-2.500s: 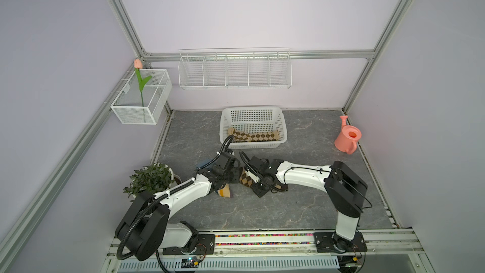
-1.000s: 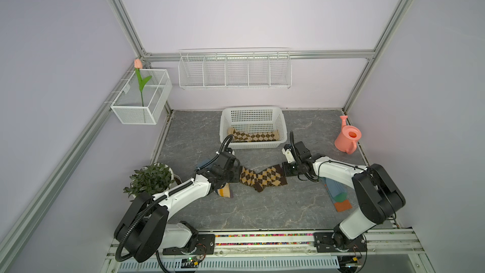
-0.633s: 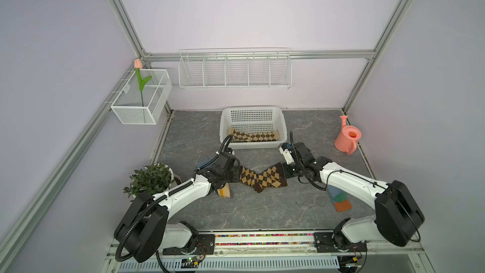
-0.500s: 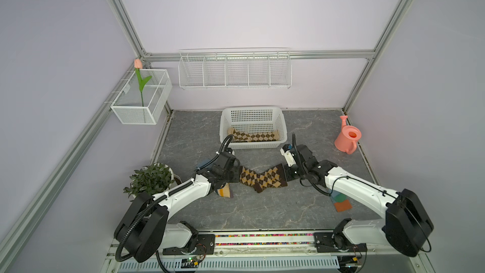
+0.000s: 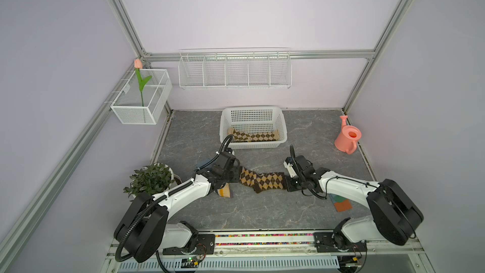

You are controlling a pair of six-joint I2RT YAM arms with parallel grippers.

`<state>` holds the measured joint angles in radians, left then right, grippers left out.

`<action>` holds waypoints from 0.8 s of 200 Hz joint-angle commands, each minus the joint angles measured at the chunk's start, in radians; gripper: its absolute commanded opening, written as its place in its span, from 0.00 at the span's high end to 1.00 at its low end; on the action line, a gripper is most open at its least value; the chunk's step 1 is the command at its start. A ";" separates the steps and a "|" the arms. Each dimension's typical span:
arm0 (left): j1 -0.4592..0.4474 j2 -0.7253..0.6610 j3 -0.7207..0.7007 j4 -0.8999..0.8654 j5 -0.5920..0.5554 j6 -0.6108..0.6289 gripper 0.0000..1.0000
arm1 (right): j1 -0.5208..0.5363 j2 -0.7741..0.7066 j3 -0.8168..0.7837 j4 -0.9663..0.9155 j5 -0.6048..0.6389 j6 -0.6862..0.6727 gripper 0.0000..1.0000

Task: Place the socks together as a pair
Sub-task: Pick up a pair of socks from the center of the board.

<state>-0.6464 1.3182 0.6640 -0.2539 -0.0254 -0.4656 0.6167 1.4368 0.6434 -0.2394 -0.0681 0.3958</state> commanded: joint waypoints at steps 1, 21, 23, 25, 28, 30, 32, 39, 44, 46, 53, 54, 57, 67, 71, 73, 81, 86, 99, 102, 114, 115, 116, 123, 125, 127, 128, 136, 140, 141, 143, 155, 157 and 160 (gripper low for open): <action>-0.002 -0.023 0.015 -0.016 0.000 0.005 1.00 | -0.027 -0.016 -0.008 0.006 0.015 -0.010 0.65; -0.001 -0.018 0.013 -0.010 0.001 0.005 1.00 | -0.066 -0.063 0.002 -0.005 0.013 -0.029 0.58; -0.001 -0.018 0.013 -0.009 0.002 0.005 1.00 | -0.070 -0.066 0.003 -0.005 0.012 -0.031 0.58; -0.001 -0.018 0.012 -0.008 0.002 0.005 1.00 | -0.073 -0.067 0.006 -0.004 0.011 -0.033 0.58; -0.001 -0.015 0.012 -0.006 0.002 0.004 1.00 | -0.080 -0.066 0.009 -0.003 0.008 -0.036 0.57; -0.001 -0.015 0.011 -0.004 0.004 0.004 1.00 | -0.083 -0.065 0.012 -0.003 0.007 -0.039 0.57; -0.001 -0.014 0.011 -0.003 0.005 0.004 1.00 | -0.084 -0.062 0.016 -0.003 0.005 -0.040 0.57; -0.001 -0.010 0.011 0.000 0.007 0.003 1.00 | -0.096 -0.044 0.027 -0.007 -0.004 -0.047 0.56; -0.001 -0.007 0.010 0.002 0.009 0.002 1.00 | -0.101 -0.026 0.039 -0.010 -0.013 -0.053 0.55; -0.001 -0.007 0.009 0.003 0.010 0.002 1.00 | -0.102 -0.018 0.043 -0.011 -0.017 -0.055 0.55; -0.001 -0.006 0.010 0.004 0.013 0.002 1.00 | -0.105 0.012 0.055 -0.012 -0.028 -0.061 0.55; -0.001 -0.006 0.010 0.005 0.012 0.002 1.00 | -0.105 0.016 0.056 -0.012 -0.031 -0.061 0.55; -0.002 -0.006 0.010 0.006 0.012 0.002 1.00 | -0.105 0.029 0.061 -0.010 -0.038 -0.061 0.55; -0.001 -0.007 0.009 0.006 0.013 0.001 1.00 | -0.105 0.064 0.067 0.004 -0.063 -0.060 0.54; -0.001 -0.007 0.008 0.005 0.013 0.002 1.00 | -0.104 0.077 0.068 0.012 -0.074 -0.058 0.54; -0.001 -0.008 0.007 0.005 0.013 0.002 1.00 | -0.103 0.083 0.068 0.016 -0.080 -0.057 0.54; -0.001 -0.011 0.004 0.007 0.014 0.002 1.00 | -0.101 0.104 0.071 0.031 -0.104 -0.055 0.54; -0.001 -0.011 0.003 0.007 0.014 0.003 1.00 | -0.096 0.115 0.074 0.039 -0.113 -0.054 0.54; -0.001 -0.012 0.000 0.008 0.014 0.002 1.00 | -0.074 0.142 0.090 0.037 -0.118 -0.056 0.53; -0.001 -0.011 0.000 0.008 0.013 0.002 1.00 | -0.069 0.150 0.094 0.034 -0.118 -0.059 0.53; -0.001 -0.009 -0.001 0.011 0.014 0.001 1.00 | -0.049 0.171 0.107 0.025 -0.118 -0.066 0.53; -0.001 -0.009 -0.001 0.011 0.014 0.002 1.00 | -0.048 0.174 0.108 0.025 -0.117 -0.066 0.53; -0.001 -0.008 -0.001 0.012 0.013 0.002 1.00 | -0.046 0.176 0.110 0.024 -0.117 -0.067 0.53; -0.001 -0.007 -0.001 0.013 0.014 0.002 1.00 | -0.037 0.187 0.114 0.020 -0.113 -0.069 0.53; -0.001 -0.008 -0.001 0.014 0.015 0.002 1.00 | -0.035 0.190 0.114 0.019 -0.112 -0.068 0.53; -0.001 -0.006 -0.001 0.014 0.015 0.002 1.00 | -0.032 0.190 0.114 0.019 -0.111 -0.068 0.53; -0.001 -0.006 -0.001 0.015 0.015 0.002 1.00 | -0.032 0.193 0.115 0.019 -0.110 -0.070 0.53; -0.001 -0.002 -0.001 0.019 0.016 0.002 1.00 | -0.026 0.202 0.116 0.018 -0.103 -0.070 0.53; -0.001 -0.001 -0.001 0.021 0.017 0.002 1.00 | -0.023 0.208 0.114 0.018 -0.099 -0.070 0.54; -0.001 0.001 -0.001 0.021 0.018 0.003 1.00 | -0.022 0.208 0.114 0.019 -0.097 -0.070 0.54; -0.001 0.002 -0.001 0.023 0.018 0.003 1.00 | -0.022 0.211 0.114 0.020 -0.096 -0.070 0.55; -0.001 0.009 -0.002 0.028 0.020 0.001 1.00 | -0.019 0.224 0.113 0.024 -0.083 -0.068 0.65; -0.001 0.010 -0.003 0.028 0.021 0.001 1.00 | -0.019 0.225 0.113 0.024 -0.083 -0.067 0.66; -0.001 0.012 -0.003 0.030 0.021 0.001 1.00 | -0.019 0.227 0.113 0.026 -0.078 -0.067 0.69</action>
<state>-0.6464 1.3155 0.6640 -0.2546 -0.0177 -0.4656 0.5858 1.6085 0.7765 -0.1604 -0.1532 0.3393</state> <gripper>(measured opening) 0.041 0.389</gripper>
